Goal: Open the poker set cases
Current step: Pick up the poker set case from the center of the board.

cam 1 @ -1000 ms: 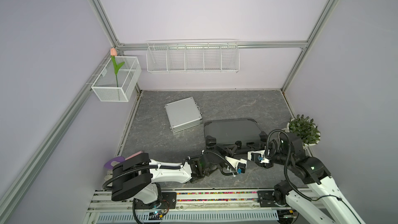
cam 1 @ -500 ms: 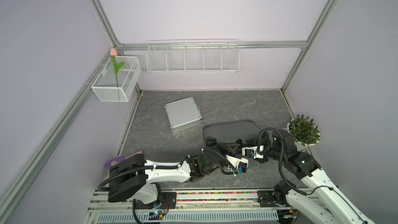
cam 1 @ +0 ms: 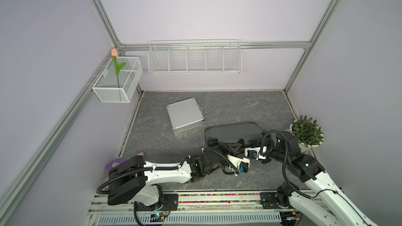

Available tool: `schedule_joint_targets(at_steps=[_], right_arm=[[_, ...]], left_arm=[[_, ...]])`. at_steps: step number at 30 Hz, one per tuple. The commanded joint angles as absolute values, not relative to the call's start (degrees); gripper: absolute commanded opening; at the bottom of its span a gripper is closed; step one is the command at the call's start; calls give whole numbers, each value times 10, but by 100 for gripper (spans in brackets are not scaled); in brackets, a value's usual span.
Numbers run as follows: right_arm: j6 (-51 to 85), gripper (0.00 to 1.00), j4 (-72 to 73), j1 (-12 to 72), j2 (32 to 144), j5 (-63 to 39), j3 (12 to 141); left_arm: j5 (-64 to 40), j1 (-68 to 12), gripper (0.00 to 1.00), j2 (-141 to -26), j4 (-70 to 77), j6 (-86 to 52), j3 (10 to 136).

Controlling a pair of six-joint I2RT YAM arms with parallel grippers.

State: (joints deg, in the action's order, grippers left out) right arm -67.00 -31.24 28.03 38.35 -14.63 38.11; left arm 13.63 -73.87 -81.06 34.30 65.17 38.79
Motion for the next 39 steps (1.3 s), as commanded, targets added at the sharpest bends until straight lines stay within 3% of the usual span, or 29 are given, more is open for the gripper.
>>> schedule_joint_targets(at_steps=[1,7,11,17,21,26,31,39], right_arm=[[-677,40,-304,292,379,-168,374],[-677,32,-296,302,386,-148,372],[-675,8,-297,304,382,-136,375],[-647,7,-283,306,359,-128,371],[-632,7,-259,310,337,-116,360],[-625,7,-226,314,312,-112,335],[-611,7,-189,316,301,-113,320],[-575,7,-119,317,274,-112,292]], left_arm=[[119,-739,0,-768,531,647,442],[119,-739,0,-768,534,646,443],[121,-737,0,-762,530,646,443],[134,-737,0,-738,479,630,446],[143,-737,35,-696,427,588,438],[157,-736,58,-624,241,489,469],[218,-725,72,-574,142,346,492],[159,-669,74,-601,-143,135,643]])
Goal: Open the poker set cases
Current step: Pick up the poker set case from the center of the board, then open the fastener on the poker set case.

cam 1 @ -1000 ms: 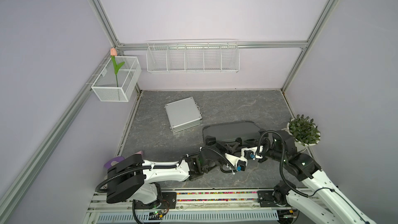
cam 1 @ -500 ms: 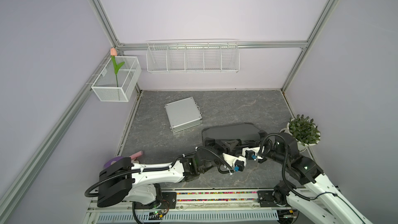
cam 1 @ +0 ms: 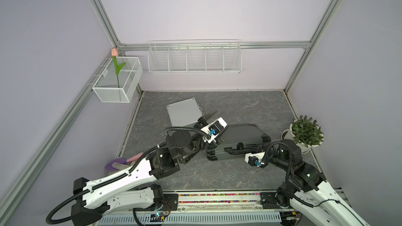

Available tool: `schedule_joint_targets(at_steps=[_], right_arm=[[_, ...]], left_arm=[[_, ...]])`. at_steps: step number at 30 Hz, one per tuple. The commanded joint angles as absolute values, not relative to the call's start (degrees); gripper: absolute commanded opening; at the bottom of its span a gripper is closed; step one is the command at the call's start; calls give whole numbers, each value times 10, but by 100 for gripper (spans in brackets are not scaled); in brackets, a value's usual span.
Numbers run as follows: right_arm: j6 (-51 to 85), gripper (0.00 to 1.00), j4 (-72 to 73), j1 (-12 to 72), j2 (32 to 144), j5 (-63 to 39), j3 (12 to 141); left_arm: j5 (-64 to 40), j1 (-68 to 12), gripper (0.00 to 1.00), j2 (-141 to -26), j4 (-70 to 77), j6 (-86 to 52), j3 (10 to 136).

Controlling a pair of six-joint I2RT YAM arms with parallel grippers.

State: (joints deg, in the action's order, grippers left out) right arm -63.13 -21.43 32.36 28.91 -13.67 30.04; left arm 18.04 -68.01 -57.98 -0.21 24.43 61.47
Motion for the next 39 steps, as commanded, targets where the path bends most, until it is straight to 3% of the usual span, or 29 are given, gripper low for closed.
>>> schedule_joint_targets(at_steps=[1,9,21,39], right_arm=[[-574,7,-115,317,270,-113,289],[-564,7,-57,318,209,-100,252],[-553,7,38,318,165,-75,225],[-552,7,105,318,134,-57,211]], left_arm=[[143,-667,74,-605,-157,130,652],[-22,-667,73,-641,-221,136,686],[-177,-667,73,-710,-268,167,725],[-141,-667,77,-805,-281,221,756]])
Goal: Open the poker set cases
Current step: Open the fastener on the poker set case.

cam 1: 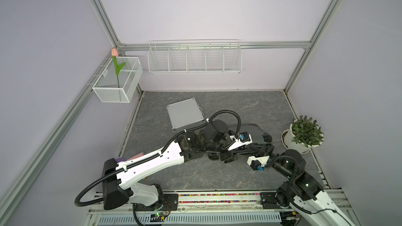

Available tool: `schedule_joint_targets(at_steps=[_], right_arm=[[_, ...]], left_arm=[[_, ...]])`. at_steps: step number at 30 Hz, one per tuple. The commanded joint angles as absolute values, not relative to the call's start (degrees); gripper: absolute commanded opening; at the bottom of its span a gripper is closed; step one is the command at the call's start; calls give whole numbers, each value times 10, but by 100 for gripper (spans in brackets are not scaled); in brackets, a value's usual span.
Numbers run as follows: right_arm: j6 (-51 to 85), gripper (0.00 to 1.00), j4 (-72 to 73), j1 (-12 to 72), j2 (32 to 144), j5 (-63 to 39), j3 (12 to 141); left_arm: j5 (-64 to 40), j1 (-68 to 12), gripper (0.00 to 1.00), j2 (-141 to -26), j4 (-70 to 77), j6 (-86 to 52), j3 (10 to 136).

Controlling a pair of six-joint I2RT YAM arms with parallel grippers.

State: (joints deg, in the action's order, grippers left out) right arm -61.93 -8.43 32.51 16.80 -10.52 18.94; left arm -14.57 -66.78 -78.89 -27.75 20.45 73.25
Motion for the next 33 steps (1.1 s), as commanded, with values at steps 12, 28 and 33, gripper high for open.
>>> schedule_joint_targets(at_steps=[12,28,33], right_arm=[[-562,7,82,318,101,-109,198],[-567,7,74,317,97,-120,192],[-571,7,74,317,96,-118,191]], left_arm=[[-127,-666,81,-848,-265,253,753],[-129,-657,74,-894,-277,263,779],[-132,-656,71,-904,-291,269,793]])
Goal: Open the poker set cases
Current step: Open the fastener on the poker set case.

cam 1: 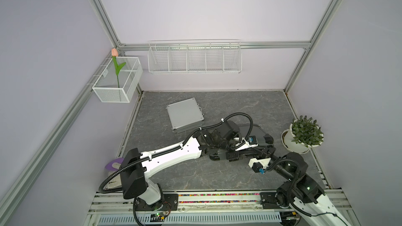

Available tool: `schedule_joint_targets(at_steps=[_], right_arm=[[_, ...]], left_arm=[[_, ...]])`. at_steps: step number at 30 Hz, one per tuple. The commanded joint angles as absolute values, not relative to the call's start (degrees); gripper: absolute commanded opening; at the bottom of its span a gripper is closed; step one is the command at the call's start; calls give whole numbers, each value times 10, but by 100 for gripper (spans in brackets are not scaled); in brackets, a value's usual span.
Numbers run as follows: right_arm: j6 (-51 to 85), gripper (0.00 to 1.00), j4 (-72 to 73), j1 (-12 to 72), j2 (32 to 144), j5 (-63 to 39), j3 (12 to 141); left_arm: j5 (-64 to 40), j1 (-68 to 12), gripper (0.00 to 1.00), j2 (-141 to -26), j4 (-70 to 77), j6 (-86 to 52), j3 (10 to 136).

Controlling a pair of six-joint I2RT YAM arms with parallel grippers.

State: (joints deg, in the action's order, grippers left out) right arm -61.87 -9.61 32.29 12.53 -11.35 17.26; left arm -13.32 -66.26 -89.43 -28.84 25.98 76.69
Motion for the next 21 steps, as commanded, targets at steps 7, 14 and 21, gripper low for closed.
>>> schedule_joint_targets(at_steps=[7,14,21], right_arm=[[-574,7,66,317,89,-112,190],[-575,7,66,317,89,-112,189],[-575,7,66,317,89,-112,189]], left_arm=[[-150,-650,65,-903,-293,274,801],[-165,-646,59,-892,-292,275,798],[-172,-642,54,-886,-292,273,794]])
